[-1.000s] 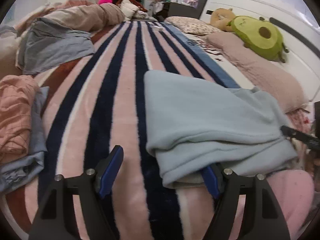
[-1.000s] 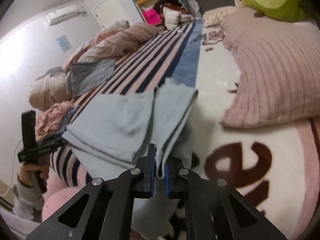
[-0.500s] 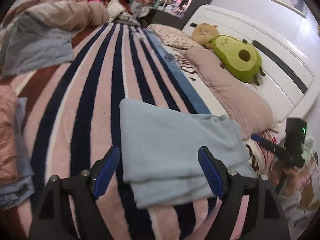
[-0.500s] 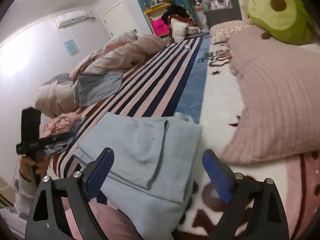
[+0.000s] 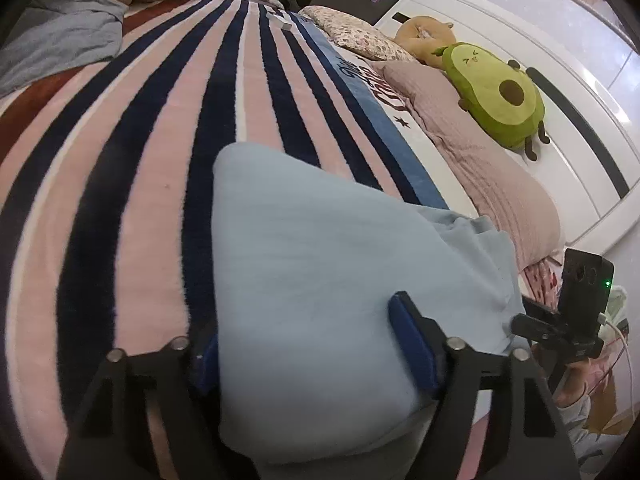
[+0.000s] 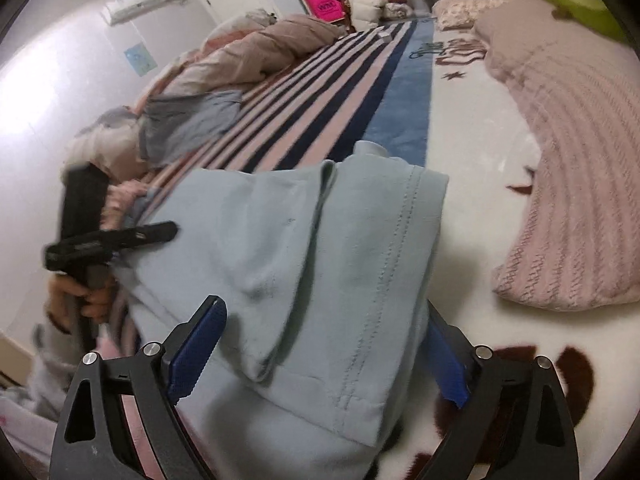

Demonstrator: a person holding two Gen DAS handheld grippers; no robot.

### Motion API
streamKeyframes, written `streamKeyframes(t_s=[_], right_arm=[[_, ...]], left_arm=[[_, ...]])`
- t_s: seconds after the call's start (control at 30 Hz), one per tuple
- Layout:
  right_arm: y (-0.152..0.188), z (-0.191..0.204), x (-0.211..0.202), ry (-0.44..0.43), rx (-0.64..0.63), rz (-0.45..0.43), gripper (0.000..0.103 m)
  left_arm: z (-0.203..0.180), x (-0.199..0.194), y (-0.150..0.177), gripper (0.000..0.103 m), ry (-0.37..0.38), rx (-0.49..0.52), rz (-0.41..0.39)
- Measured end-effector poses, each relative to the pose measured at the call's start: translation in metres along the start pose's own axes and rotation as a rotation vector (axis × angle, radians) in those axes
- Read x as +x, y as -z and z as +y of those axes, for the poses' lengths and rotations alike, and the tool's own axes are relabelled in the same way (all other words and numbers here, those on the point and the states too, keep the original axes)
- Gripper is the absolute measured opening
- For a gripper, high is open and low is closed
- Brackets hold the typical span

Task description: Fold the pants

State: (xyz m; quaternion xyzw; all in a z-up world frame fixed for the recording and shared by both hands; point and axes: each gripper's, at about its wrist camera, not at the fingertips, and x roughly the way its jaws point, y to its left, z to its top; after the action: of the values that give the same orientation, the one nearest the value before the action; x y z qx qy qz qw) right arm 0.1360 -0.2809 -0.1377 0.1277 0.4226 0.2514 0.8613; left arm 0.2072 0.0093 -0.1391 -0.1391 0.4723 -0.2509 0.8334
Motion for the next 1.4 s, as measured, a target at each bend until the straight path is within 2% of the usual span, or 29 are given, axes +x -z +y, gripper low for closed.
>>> streamKeyframes(t_s=[0.03,0.1,0.17,0.23,0.3,0.33,0.4,0.5,0.67,0.9,1.2,1.3,1.4], right_arm=[[-0.001,-0.004,-0.001,-0.065,0.033,-0.004,0.092],[-0.001,-0.008,-0.002,-0.126,0.071,-0.007,0.092],[-0.001,-0.006,-0.001,-0.122,0.053,0.006,0.090],[-0.001,-0.001,0.001,-0.126,0.041,0.017,0.081],[-0.002,0.000,0.003,-0.138,0.052,0.021,0.058],[-0.003,0.001,0.003,-0.130,0.055,0.020,0.053],[-0.004,0.002,0.000,-0.082,0.043,0.009,0.030],[-0.007,0.005,-0.007,-0.057,0.038,-0.017,0.020],[-0.020,0.025,-0.025,-0.053,-0.019,-0.077,0.015],[-0.048,0.065,-0.036,-0.075,-0.092,-0.132,0.014],[-0.078,0.147,-0.018,-0.129,-0.226,-0.131,0.013],[-0.083,0.174,-0.003,-0.154,-0.265,-0.109,0.011],[-0.084,0.202,0.017,-0.142,-0.315,-0.071,0.010]], left_arm=[[-0.001,0.000,0.000,0.059,0.006,-0.002,0.003],[-0.006,-0.001,0.000,0.055,0.007,0.013,0.001],[-0.012,-0.002,0.001,0.049,-0.007,0.041,-0.004],[-0.014,-0.005,0.001,0.037,-0.012,0.041,-0.013],[-0.015,-0.009,0.001,0.030,-0.023,0.035,-0.030],[-0.016,-0.011,0.001,0.027,-0.024,0.034,-0.038],[-0.020,-0.018,0.001,0.024,-0.030,0.043,-0.058],[-0.033,-0.031,0.000,0.021,-0.040,0.081,-0.090],[-0.049,-0.061,-0.002,0.019,-0.058,0.134,-0.162],[-0.046,-0.118,-0.001,0.017,-0.110,0.155,-0.263],[-0.003,-0.198,0.016,0.012,-0.197,0.120,-0.370],[0.013,-0.216,0.023,0.012,-0.221,0.108,-0.382],[0.031,-0.222,0.029,0.011,-0.249,0.090,-0.377]])
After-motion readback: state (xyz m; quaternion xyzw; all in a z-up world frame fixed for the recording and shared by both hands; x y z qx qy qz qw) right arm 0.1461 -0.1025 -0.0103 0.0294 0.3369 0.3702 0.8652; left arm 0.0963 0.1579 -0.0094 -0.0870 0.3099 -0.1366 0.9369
